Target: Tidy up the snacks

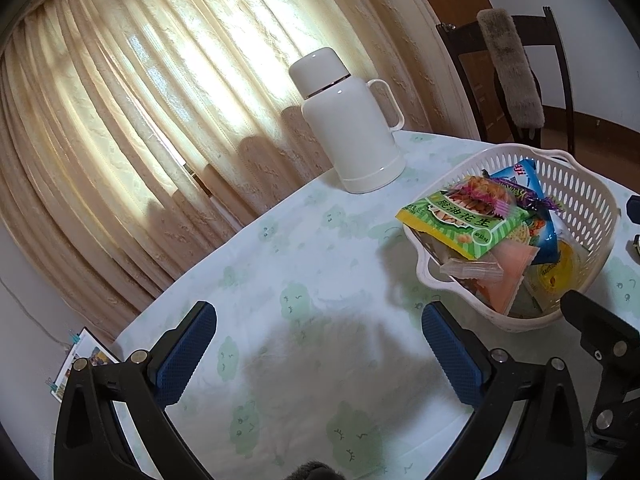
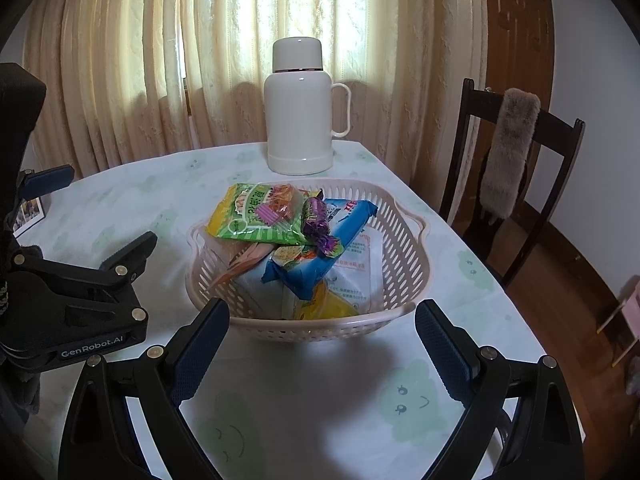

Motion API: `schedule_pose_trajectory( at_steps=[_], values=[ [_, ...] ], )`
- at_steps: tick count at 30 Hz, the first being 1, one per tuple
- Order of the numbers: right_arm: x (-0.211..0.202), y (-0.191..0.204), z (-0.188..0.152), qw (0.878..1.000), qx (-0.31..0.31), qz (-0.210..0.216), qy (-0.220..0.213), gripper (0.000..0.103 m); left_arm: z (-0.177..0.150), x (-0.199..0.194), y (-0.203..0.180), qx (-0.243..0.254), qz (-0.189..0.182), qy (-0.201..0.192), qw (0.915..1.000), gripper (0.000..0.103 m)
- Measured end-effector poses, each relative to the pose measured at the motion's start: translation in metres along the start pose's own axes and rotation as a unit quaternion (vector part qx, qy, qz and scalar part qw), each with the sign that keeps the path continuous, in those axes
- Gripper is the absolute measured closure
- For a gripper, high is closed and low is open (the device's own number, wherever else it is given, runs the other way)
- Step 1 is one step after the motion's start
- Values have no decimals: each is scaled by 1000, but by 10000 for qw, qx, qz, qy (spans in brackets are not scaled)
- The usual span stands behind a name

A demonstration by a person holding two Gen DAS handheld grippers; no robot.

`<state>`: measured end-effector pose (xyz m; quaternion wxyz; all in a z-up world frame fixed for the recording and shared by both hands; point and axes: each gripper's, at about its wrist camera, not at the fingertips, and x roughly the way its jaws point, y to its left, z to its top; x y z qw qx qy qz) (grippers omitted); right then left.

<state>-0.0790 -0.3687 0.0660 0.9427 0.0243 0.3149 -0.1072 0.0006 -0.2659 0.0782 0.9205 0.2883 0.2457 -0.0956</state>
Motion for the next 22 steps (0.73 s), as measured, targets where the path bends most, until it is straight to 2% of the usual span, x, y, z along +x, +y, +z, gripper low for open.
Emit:
schedule_pose_trajectory(
  at_steps=[22],
  values=[
    [1, 0, -1, 10000, -9, 6, 7, 9, -1, -5, -5, 98, -15, -68, 9999, 1]
  ],
)
